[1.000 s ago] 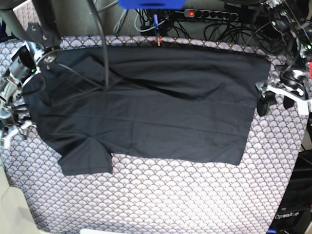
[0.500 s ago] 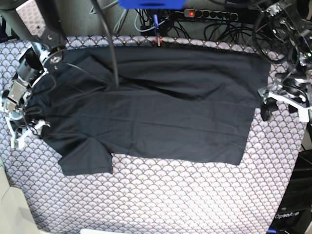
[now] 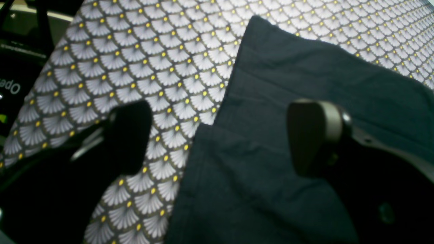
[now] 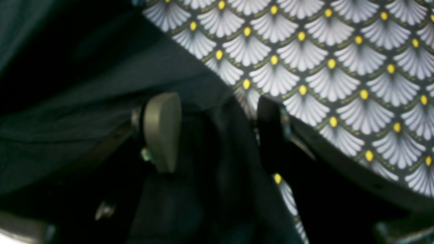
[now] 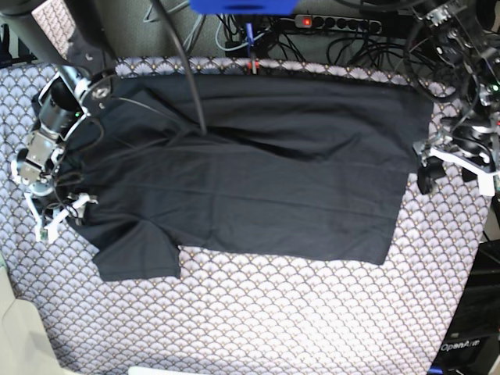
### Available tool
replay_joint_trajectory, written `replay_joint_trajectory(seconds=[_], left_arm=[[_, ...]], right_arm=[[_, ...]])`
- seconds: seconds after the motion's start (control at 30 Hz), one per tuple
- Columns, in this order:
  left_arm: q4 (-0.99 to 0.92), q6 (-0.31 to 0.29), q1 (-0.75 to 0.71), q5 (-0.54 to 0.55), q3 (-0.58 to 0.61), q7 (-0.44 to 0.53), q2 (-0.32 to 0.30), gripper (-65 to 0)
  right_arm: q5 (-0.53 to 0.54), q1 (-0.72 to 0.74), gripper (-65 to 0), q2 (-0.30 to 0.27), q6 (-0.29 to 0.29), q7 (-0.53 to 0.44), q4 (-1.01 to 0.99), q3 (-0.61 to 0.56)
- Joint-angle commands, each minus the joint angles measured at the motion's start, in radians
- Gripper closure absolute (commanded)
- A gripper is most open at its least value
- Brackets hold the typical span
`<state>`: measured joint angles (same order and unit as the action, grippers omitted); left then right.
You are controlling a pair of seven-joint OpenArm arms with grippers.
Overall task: Fold the T-shirt properly
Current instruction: 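Move both grippers down to the shirt's hem corners, then grasp the hem corners with the left and right grippers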
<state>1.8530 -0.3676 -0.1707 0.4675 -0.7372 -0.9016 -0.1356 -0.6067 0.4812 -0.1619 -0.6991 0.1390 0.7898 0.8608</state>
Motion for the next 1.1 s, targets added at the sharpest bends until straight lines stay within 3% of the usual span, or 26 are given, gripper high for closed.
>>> replay_joint_trajectory(seconds=[0.0,0.13,0.4,0.5,0.63,0.73,0.9,1.07], left_arm=[[0.015,-0.005,0.009,0.015,-0.003,0.023,-0.014,-61.8],[0.012,-0.005,0.026,0.014,-0.003,0.023,0.0,-61.8],[-0.037,0.008,0.145,0.012,0.066,0.023,0.012,-61.8],[-0.109,0.101,0.227,0.012,0.118,0.032,0.003,-61.8],[-0.243,0.163,0.351,0.012,0.172,0.049,-0.02,-61.8],[-0.362,0.181,0.411,-0.006,0.219,0.144,-0.04,-61.8],[-0.574,0.209,0.501,-0.154,0.362,0.304,-0.046,-61.9],[-0.841,0.21,0.596,-0.275,0.4,0.467,-0.028,-61.9]], right_arm=[[0.012,0.026,-36.5,-0.014,0.001,-0.023,0.015,-0.004],[0.012,0.0,-33.1,-0.011,0.001,-0.026,0.015,-0.018],[0.012,-0.042,0.0,-0.006,0.001,-0.026,0.015,-0.096],[0.012,-0.042,0.0,-0.006,0.001,-0.025,0.015,-0.096],[0.012,-0.043,0.0,-0.011,0.001,-0.025,0.015,-0.096],[0.012,-0.046,0.0,-0.011,0.001,-0.022,0.015,-0.097],[0.012,-0.065,0.0,-0.008,0.001,-0.02,0.015,-0.104],[0.012,-0.065,0.0,-0.008,0.001,-0.016,0.015,-0.104]])
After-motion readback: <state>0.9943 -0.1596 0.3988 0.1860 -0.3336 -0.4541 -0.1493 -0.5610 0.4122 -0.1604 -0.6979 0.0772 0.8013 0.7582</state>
